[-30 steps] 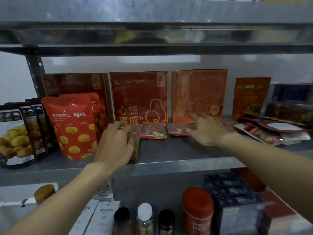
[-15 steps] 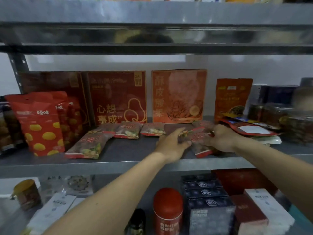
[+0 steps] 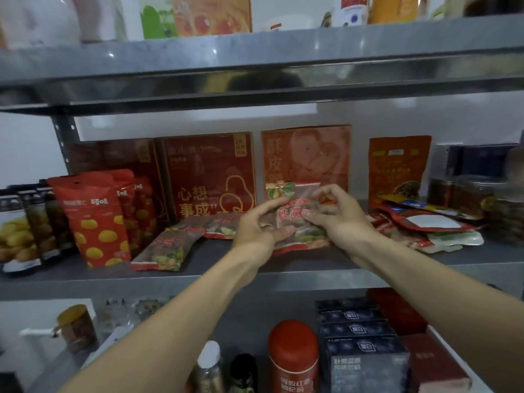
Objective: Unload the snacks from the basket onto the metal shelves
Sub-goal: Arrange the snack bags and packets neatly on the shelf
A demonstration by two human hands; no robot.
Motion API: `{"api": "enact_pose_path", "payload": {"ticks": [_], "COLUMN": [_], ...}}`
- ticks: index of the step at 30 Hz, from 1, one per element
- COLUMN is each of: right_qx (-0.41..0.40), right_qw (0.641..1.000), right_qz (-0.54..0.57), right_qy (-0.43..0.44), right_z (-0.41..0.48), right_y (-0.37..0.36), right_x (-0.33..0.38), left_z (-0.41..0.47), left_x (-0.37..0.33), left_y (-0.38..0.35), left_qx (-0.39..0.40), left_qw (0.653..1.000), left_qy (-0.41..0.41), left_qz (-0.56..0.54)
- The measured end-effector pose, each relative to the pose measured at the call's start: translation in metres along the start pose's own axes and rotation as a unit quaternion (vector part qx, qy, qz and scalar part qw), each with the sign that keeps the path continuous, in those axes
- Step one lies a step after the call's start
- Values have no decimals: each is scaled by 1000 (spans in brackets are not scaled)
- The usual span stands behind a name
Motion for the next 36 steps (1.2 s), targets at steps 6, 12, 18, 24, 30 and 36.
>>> {"api": "enact_pose_path", "payload": {"ticks": [6,12,18,24,30,36], "right_qx": [15,27,50,61,63,9], "right_qw": [998,997,994,984,951,943], "right_qz": [27,12,-35,-145,-303,-329], "right_qy": [-60,-76,-92,-78,-22,-48], "right_z": [-4,-5,-2,-2,-2,7], "right_y": [-64,-111,-138,-151,-138,-69], "right_x": [-13,-25,-32,-32,-14,-4], "left_z": [-20,-21,-11,-9,-4,13], "left_x": [1,20,29,42,29,11], "left_y": [58,106,129,133,135,87], "left_qx": [-18,-35,-7,39,28,86], "left_qw": [999,957,875,814,802,829], "left_qy": [14,-12,-3,11,-33,-72], "left_qz": [40,288,483,579,596,547]}}
Point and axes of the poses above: each hand's wrist, its own z-axis towards the middle knuckle, its own y-axis out of the back of the hand, x = y × z, the point moved 7 cm from there along z, towards the middle knuckle, and after that the axes turned 1 degree about -x, right-handed, at the moved point
